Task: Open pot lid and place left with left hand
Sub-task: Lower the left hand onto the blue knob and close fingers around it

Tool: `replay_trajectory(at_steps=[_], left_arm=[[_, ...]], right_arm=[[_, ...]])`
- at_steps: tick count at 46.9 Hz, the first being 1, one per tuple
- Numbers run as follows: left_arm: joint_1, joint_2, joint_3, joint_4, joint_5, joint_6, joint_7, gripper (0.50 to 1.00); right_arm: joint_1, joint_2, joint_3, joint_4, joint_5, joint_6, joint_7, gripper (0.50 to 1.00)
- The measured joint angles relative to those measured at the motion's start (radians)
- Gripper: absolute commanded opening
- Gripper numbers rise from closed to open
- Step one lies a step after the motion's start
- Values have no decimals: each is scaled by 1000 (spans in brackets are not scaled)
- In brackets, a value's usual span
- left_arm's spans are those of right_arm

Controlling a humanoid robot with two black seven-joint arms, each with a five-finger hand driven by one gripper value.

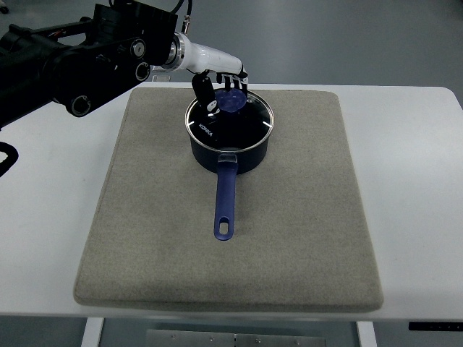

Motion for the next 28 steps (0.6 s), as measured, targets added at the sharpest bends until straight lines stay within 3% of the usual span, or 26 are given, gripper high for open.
replay_trajectory(at_steps=[21,28], left_arm=[[3,1,0,-2,0,0,0,711],[3,2,0,-2,0,0,0,673]], right_arm=[[0,0,0,0,0,0,0,917],[0,0,0,0,0,0,0,917]])
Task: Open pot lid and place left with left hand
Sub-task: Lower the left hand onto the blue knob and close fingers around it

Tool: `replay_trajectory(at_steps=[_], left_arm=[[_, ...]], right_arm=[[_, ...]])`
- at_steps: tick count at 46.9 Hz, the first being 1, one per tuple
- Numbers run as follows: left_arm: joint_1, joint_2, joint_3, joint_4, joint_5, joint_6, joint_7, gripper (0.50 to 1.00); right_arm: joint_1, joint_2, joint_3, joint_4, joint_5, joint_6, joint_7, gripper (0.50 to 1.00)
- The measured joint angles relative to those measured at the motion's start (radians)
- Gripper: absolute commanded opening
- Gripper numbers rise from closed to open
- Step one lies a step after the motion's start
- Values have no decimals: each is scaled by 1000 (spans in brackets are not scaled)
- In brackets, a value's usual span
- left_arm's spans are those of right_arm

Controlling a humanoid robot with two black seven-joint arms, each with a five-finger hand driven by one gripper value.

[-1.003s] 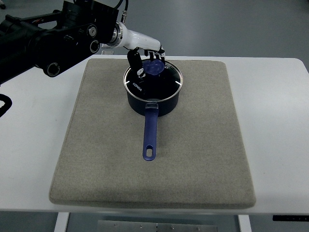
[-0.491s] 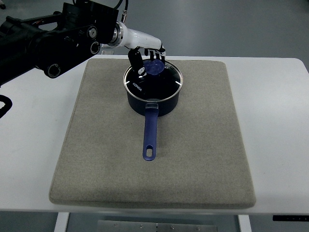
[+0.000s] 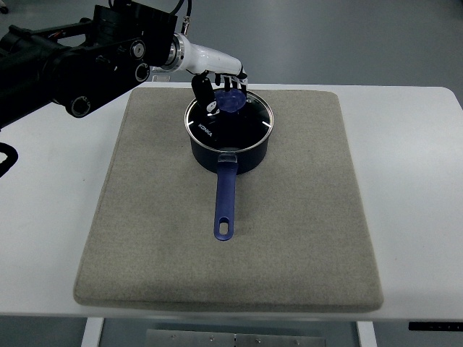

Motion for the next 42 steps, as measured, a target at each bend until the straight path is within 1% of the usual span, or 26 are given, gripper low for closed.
replay_trajectory(at_steps=[10,11,12,15,17,23,27,42], left_arm=[[1,0,0,0,0,0,0,662],[1,0,0,0,0,0,0,651],[1,0,0,0,0,0,0,630],[1,0,0,0,0,0,-1,621],[1,0,0,0,0,0,-1,600],[1,1,0,0,-1,0,-1,587],[1,1,0,0,-1,0,-1,561],[-3,6,0,0,-2,-1,0,548]], right_arm=[[0,0,0,0,0,0,0,917],[0,0,0,0,0,0,0,917],[0,0,0,0,0,0,0,917],[0,0,0,0,0,0,0,917],[0,0,0,0,0,0,0,917],[0,0,0,0,0,0,0,917],[0,0,0,0,0,0,0,917],[0,0,0,0,0,0,0,917]])
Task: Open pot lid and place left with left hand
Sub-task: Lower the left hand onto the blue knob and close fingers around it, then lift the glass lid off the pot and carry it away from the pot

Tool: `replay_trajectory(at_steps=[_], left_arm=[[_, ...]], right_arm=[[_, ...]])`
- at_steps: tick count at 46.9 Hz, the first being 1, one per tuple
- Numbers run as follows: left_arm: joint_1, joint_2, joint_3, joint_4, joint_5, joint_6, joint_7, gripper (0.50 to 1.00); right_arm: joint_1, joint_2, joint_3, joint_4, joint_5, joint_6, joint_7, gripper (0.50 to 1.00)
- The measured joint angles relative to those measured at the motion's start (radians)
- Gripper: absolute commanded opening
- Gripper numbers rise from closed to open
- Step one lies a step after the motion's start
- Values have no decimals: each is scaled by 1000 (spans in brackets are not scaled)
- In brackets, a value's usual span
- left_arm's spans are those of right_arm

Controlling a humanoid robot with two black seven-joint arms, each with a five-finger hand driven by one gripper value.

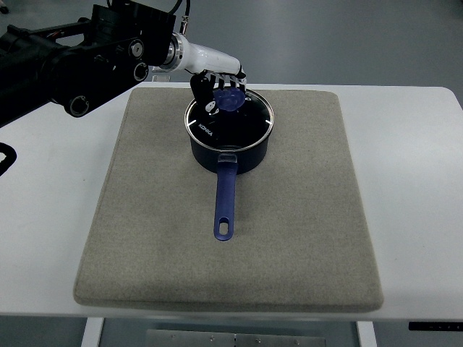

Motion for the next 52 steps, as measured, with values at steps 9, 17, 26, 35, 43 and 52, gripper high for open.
replay_trajectory(at_steps=[9,17,26,35,43,52], left_arm=[[-10,7,0,-2,-8,-9,0,529],[-16,13,0,-26,-9,-11,0,500],[-34,36,-3,-34,-9,-16,0,500],[-47,86,-3,-66,-11,-19,1,500],[-61,173,-5,-126,-11,-19,0,500],[-62,267,-2,-171,-10,-19,0,500]], right_arm=[[0,0,0,0,0,0,0,917],[0,0,0,0,0,0,0,917],[0,0,0,0,0,0,0,917],[0,0,0,0,0,0,0,917],[0,0,0,0,0,0,0,917],[0,0,0,0,0,0,0,917]])
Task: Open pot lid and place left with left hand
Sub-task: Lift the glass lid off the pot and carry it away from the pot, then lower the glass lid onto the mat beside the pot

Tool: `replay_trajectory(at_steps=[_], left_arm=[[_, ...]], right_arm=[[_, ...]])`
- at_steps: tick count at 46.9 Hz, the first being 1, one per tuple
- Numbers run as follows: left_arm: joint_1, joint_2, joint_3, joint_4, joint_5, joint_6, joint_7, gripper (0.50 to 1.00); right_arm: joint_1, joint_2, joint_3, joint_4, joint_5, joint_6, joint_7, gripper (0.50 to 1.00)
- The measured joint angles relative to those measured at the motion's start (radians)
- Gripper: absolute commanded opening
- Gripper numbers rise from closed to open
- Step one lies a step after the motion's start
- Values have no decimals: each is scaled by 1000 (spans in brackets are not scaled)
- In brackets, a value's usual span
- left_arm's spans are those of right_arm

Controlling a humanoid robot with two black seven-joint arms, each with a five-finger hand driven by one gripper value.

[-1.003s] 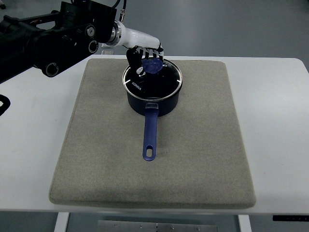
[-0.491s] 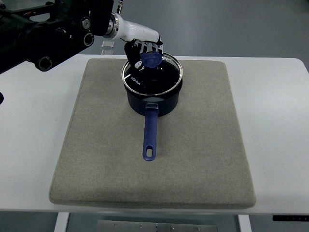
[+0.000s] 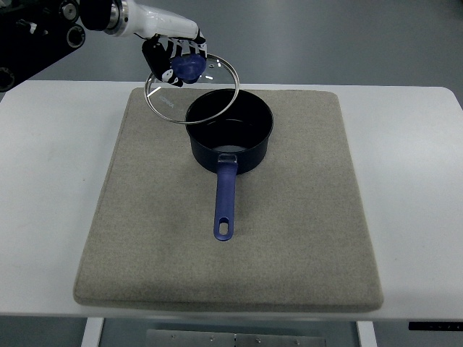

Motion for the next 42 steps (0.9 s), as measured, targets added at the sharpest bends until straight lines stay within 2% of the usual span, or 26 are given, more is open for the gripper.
replay_trajectory(at_steps=[17,42], left_arm=[[33,137,11,-3,11,0,-2,500],[166,127,26,53,24,29,-3,500]], right_arm=[[0,0,0,0,0,0,0,917],[0,0,0,0,0,0,0,917]])
